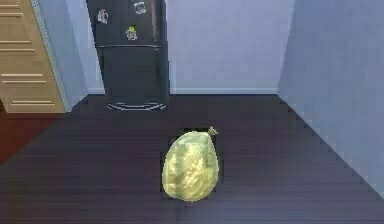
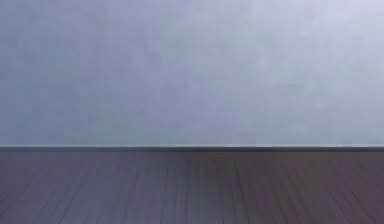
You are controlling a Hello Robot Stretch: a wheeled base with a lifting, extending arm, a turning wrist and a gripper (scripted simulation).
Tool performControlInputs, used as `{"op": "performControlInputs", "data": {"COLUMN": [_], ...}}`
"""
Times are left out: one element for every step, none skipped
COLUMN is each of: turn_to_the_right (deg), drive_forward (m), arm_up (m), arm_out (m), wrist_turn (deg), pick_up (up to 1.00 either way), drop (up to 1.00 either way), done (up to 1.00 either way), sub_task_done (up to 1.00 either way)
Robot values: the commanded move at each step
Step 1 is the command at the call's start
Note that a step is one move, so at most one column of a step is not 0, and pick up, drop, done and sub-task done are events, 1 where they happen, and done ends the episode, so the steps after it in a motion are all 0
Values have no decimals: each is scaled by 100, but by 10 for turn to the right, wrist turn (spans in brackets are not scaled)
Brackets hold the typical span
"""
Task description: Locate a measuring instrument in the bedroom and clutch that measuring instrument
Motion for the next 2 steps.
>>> {"op": "performControlInputs", "data": {"turn_to_the_right": [-420, 0], "drive_forward": [0, 100], "arm_up": [0, 0], "arm_out": [0, 0], "wrist_turn": [0, 0], "pick_up": [0, 0], "drop": [0, 0], "done": [0, 0], "sub_task_done": [0, 0]}}
